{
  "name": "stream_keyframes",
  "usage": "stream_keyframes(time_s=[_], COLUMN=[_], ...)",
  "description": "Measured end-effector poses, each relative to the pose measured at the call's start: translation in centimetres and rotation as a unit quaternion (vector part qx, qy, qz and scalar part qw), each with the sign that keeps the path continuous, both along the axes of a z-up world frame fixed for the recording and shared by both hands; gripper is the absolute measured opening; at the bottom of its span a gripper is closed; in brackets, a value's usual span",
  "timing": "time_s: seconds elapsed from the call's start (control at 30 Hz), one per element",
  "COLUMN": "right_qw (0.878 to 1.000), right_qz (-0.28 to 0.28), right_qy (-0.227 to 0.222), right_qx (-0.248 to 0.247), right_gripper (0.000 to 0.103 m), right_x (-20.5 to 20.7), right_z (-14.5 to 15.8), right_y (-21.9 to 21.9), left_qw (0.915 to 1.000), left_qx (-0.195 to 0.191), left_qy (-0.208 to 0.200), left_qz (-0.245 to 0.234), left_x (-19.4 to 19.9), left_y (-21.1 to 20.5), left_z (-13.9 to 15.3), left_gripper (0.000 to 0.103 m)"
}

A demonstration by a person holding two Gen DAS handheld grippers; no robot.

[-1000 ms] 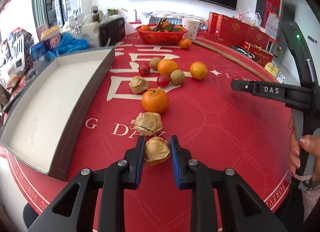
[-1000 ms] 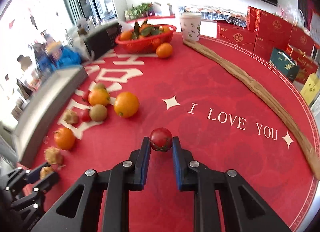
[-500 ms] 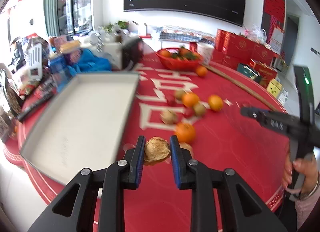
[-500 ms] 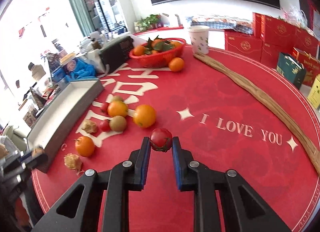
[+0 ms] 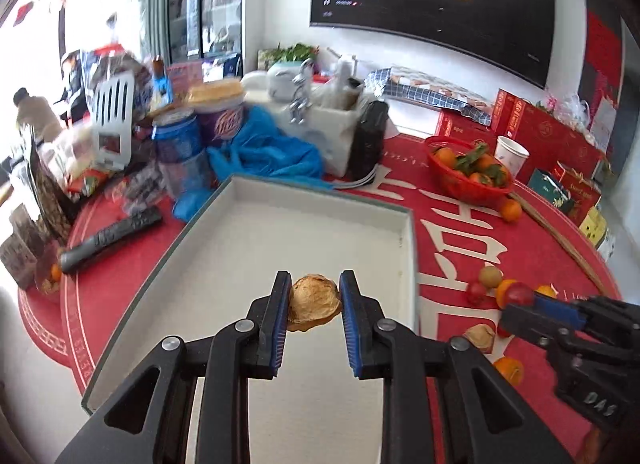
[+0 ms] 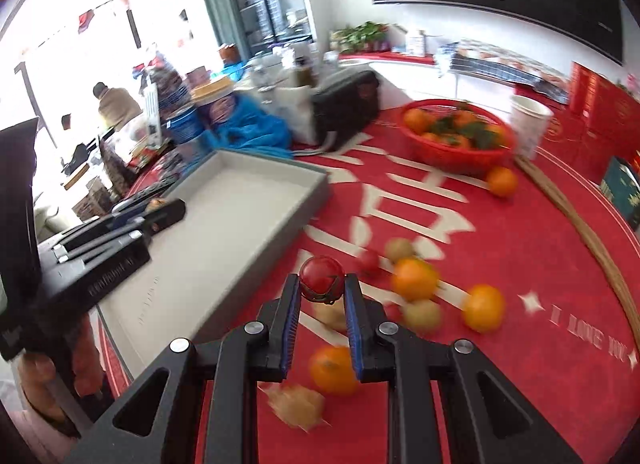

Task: Organize fruits
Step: 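Carry both fruits over the white tray and open the left tool to drop the husk, then open the right tool to drop the red tomato into the white tray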

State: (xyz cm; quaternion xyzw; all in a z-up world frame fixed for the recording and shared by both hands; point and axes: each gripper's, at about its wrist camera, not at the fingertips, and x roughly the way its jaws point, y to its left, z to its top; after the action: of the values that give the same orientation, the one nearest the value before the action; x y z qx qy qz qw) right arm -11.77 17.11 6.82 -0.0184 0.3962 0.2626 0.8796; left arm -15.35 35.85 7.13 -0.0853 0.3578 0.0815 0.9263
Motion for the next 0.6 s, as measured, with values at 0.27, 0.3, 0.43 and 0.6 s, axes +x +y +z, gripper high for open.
stream_keyframes(time_s=[0.27,0.3,0.43,0.6], right_qw=[0.998,0.997,0.995,0.994], right_qz=[0.059,0.065,0.081,0.093], right_qy=[0.035,0.036,0.045,0.052], right_qx=[-0.013,-0.015,-0.025,-0.033], right_gripper=[0.023,0.023,0.022,0.024], right_x=[3.7,3.7,3.6,4.0], right_z=[-1.9,-2.0,-2.7,-3.0], right_y=[9.8,10.5,12.8,12.9], left_qw=[0.9964,0.996,0.9952,0.9923], left_qx=[-0.044,-0.044,-0.037,-0.018], left_qy=[0.051,0.055,0.06,0.06], left_qz=[0.051,0.055,0.069,0.107], left_x=[0.3,0.3,0.3,0.2], left_y=[4.4,4.6,4.8,5.1], left_z=[-2.9,-3.2,-3.7,-4.1], left_gripper=[0.027,0.027,0.027,0.068])
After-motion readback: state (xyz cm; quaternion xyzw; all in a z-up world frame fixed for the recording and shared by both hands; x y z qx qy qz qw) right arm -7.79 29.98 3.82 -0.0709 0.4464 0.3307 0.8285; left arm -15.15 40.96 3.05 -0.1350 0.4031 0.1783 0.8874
